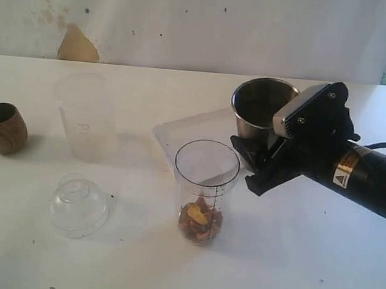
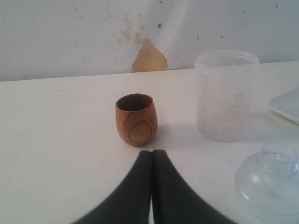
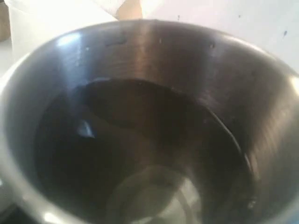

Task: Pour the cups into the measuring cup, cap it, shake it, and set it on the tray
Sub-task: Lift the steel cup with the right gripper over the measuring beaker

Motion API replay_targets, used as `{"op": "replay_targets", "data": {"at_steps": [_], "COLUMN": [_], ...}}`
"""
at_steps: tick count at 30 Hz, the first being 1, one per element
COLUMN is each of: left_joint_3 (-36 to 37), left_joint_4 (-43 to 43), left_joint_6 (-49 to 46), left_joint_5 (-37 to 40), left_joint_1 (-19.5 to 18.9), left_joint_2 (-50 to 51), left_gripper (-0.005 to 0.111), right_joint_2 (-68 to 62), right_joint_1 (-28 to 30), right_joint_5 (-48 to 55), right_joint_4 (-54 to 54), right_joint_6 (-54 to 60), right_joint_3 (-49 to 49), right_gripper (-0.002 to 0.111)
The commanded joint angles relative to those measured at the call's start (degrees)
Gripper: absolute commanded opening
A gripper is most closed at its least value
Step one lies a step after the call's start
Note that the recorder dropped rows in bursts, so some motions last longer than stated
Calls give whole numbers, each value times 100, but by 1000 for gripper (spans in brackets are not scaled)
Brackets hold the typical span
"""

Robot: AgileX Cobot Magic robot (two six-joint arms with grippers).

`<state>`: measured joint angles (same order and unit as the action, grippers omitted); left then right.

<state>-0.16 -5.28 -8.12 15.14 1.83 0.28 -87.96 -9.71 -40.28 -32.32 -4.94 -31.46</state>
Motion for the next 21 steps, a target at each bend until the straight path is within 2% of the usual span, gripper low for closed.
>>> {"op": "replay_targets", "data": {"at_steps": [1, 10, 21], "left_joint_3": [16, 16, 16], "left_joint_4": [18, 18, 18], "left_joint_6": [-7, -7, -7], "left_joint_5": [-57, -57, -57], "left_joint_1": [-2, -2, -2], "left_joint_2": [-28, -28, -28], "left_gripper": [0, 0, 0], "right_joint_2": [103, 103, 103], "right_joint_1": [-10, -10, -10], "right_joint_5": [-126, -259, -377], "right_joint_4": [61, -396, -396], "right_joint_6": [264, 857, 1498], "right_joint_3": [-257, -281, -281], "right_gripper": [0, 0, 0]}}
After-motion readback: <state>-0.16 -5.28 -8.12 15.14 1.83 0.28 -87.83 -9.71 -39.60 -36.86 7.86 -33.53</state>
